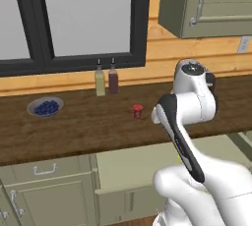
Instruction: Pick the dish brush from the drawer and place it on the counter.
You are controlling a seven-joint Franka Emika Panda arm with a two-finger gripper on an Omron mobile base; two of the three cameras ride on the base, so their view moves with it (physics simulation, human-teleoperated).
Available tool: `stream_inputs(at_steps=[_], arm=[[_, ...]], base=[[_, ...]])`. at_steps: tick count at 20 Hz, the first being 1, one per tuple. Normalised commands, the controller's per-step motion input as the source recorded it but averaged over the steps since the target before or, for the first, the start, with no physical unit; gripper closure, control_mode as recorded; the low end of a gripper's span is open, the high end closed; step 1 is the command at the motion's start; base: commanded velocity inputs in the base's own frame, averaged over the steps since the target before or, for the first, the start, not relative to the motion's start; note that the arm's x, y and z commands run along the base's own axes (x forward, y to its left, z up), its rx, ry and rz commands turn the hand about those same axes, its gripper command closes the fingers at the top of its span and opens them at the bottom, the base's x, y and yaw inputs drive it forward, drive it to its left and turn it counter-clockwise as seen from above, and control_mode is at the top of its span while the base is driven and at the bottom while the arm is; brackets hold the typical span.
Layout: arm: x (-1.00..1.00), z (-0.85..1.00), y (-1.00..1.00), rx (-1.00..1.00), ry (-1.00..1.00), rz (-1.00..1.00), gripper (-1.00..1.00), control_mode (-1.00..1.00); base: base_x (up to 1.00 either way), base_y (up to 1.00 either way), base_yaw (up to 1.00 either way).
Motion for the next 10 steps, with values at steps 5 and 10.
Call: stream_inputs(at_steps=[5, 10], arm=[[0.00, 0.00, 0.00, 0.00, 0.00, 0.00, -1.00, 1.00], [0.00, 0.00, 0.00, 0.00, 0.00, 0.00, -1.00, 1.00]], base=[[-0.59, -0.11, -0.17], [-0.64, -0.01, -0.15]])
